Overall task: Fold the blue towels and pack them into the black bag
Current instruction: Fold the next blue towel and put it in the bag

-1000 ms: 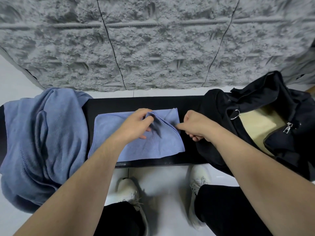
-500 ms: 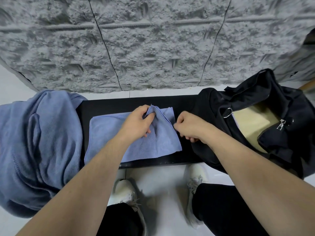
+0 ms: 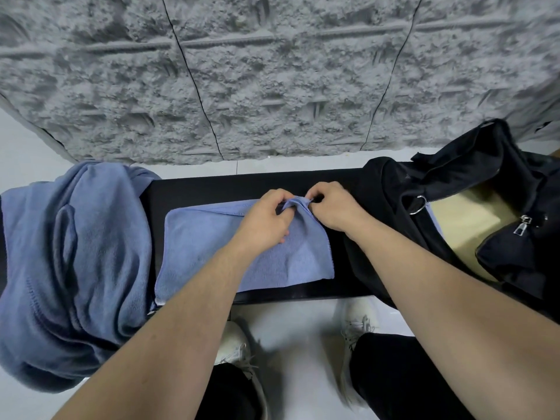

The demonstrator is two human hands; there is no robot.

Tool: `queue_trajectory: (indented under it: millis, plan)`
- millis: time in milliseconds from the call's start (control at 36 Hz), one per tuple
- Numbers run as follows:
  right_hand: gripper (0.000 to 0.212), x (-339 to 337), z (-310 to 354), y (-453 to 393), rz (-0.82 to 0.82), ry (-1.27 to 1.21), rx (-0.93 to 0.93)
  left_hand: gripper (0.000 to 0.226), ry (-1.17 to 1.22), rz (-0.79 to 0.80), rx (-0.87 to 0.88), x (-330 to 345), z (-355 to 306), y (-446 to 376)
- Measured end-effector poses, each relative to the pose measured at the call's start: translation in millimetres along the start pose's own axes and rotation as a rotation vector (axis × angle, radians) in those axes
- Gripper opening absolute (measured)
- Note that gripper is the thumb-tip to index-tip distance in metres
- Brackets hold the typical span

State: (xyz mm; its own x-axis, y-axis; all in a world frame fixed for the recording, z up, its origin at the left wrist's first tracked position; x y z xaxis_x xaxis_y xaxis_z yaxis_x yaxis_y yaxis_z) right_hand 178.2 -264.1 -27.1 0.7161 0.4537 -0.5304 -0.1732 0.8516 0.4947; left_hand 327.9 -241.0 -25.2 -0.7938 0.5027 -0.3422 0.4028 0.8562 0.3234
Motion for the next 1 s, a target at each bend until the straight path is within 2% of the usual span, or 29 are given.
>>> queue_trajectory:
  millis: [83, 222, 306, 500, 583, 694, 750, 806, 889, 944, 1000]
  plan:
    - [0.018, -6, 0, 2, -0.064, -0.102, -0.046, 0.017, 0.005, -0.004, -0.012, -1, 2, 0]
    - [0.019, -11, -6, 3, -0.123, -0.266, -0.029, 0.015, 0.002, 0.006, -0.033, 0, 4, -1]
    - [0.015, -8, -9, 4, -0.089, -0.455, 0.041, 0.013, -0.003, 0.004, -0.033, 0, 4, -1]
    - [0.014, -12, -10, 5, -0.149, -0.612, 0.061, 0.013, 0.029, -0.022, -0.042, -1, 5, -2]
    - [0.016, -14, -7, 8, -0.201, -0.582, 0.009, 0.011, 0.05, -0.045, -0.036, -1, 3, -2]
    - [0.013, -20, 9, 16, -0.295, -0.5, -0.172, 0.013, 0.042, -0.106, -0.017, -1, -4, -3]
    - [0.016, -17, 17, 20, -0.241, -0.467, -0.204, 0.015, 0.024, -0.12, -0.012, -1, -6, -3]
    - [0.03, -11, 22, 22, -0.135, -0.442, -0.206, 0.015, 0.027, -0.131, -0.005, -2, -7, -4]
    - [0.043, -2, 22, 24, 0.032, -0.34, -0.148, 0.018, 0.087, -0.169, 0.027, -4, -9, -4]
    - [0.041, -3, 18, 23, 0.037, -0.147, -0.112, 0.019, 0.135, -0.21, 0.063, -6, -10, -3]
    - [0.024, -4, 15, 21, 0.017, -0.01, -0.091, 0.02, 0.166, -0.233, 0.085, -9, -9, -3]
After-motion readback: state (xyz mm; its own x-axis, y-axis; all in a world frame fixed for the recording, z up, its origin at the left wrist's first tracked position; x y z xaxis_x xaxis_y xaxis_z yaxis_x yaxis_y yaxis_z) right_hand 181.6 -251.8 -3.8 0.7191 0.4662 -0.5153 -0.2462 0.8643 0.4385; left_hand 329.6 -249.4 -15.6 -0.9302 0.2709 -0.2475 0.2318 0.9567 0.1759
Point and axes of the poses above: each hand's wrist, its own y-axis away from the middle knuckle, its own x-axis out of the palm, z = x × y, the point moved 5 cm from there along -y, towards the middle knuckle, and after that the axes turned 15 degrees about z, right-handed, at the moved point
